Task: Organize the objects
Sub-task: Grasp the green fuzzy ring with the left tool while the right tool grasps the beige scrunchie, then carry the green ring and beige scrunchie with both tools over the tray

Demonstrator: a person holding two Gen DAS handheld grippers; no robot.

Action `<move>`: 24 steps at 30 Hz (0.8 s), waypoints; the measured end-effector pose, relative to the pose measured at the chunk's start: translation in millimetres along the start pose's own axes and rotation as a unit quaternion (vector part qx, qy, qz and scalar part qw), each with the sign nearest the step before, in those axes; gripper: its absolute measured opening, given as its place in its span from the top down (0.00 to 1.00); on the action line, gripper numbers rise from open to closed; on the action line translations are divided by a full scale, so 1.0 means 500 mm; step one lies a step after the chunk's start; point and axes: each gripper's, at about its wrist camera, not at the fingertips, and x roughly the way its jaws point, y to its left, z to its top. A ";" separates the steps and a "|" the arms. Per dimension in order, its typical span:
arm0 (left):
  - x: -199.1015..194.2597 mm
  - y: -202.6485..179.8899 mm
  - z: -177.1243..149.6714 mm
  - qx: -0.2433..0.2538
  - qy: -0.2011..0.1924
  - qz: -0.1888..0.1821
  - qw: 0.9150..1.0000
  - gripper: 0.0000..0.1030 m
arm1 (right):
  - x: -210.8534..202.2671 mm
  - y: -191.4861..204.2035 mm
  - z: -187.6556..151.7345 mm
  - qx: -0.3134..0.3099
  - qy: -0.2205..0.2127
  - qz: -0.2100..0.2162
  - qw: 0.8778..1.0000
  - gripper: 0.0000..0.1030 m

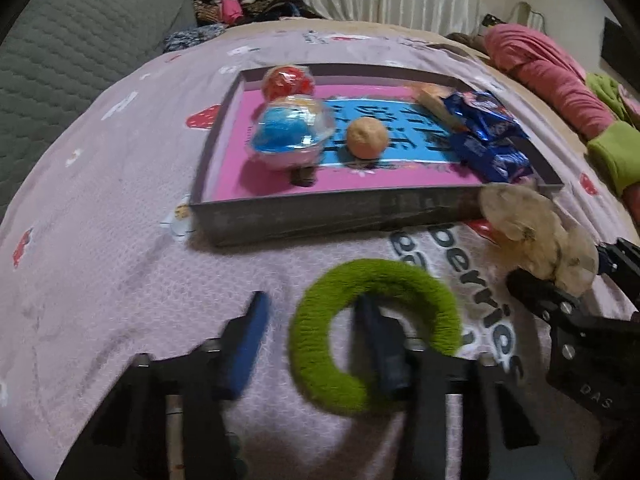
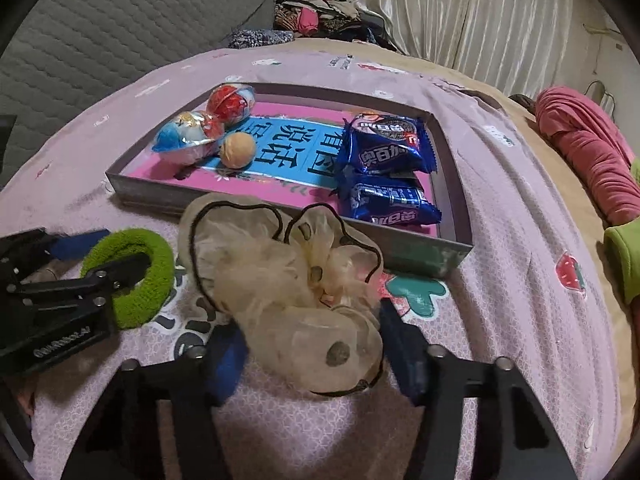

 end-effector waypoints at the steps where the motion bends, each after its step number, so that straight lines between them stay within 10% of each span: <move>1: 0.000 -0.002 0.001 -0.004 0.000 -0.013 1.000 0.75 | -0.002 0.000 0.000 0.001 -0.002 0.000 1.000 0.55; 5: 0.001 -0.002 -0.003 -0.010 -0.001 -0.038 0.999 0.88 | -0.011 -0.009 -0.002 0.017 -0.009 0.010 1.000 0.76; 24: -0.145 -0.018 -0.058 -0.009 -0.042 -0.020 0.999 0.89 | -0.143 0.007 -0.046 0.042 -0.041 0.052 0.997 0.78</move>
